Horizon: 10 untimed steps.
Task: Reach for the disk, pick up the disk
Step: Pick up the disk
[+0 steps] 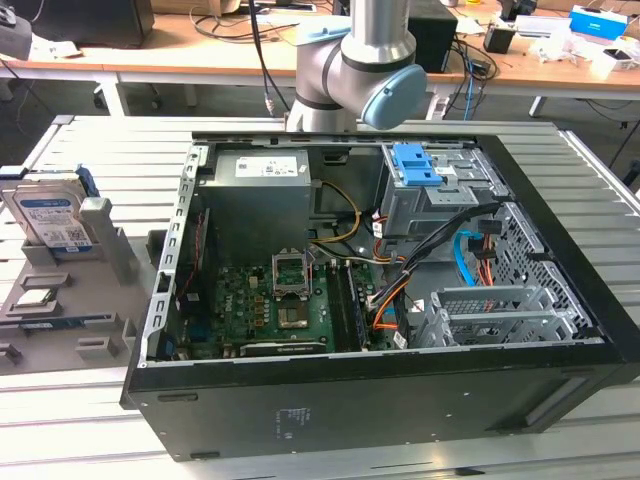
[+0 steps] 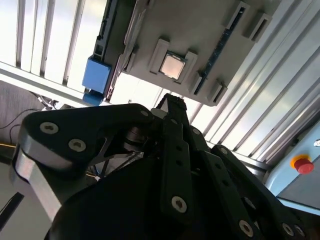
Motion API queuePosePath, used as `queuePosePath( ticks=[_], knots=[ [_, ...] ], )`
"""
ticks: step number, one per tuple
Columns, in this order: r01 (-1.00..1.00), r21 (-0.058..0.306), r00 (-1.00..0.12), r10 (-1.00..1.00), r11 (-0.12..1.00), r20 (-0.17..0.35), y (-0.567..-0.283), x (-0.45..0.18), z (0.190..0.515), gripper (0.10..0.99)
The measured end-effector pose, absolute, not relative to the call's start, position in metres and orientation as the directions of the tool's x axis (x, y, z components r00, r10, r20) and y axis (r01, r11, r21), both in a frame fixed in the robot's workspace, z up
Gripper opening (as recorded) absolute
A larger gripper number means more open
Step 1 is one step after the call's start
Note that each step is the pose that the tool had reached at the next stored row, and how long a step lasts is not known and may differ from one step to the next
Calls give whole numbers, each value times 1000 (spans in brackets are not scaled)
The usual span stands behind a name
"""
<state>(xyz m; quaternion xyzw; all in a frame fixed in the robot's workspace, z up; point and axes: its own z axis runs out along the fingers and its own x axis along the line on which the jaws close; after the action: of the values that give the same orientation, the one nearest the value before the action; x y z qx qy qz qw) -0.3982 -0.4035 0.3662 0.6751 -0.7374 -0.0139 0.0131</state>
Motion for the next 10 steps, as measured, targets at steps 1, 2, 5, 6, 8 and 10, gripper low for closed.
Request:
queuePosePath(
  ticks=[1, 2, 5, 6, 8, 10],
  knots=[
    [-996, 38, -76, -997, 76, 0, -403, -398, 366, 106],
    [-997, 38, -65, -998, 65, 0, -403, -398, 366, 106],
    [-998, 38, -53, -999, 53, 1, -403, -398, 366, 106],
    [-998, 38, -53, -999, 53, 1, -403, -398, 366, 106],
    [-998, 38, -53, -999, 53, 1, -403, -398, 366, 106],
    [-998, 38, -52, -999, 52, 1, -403, -398, 366, 106]
  ],
)
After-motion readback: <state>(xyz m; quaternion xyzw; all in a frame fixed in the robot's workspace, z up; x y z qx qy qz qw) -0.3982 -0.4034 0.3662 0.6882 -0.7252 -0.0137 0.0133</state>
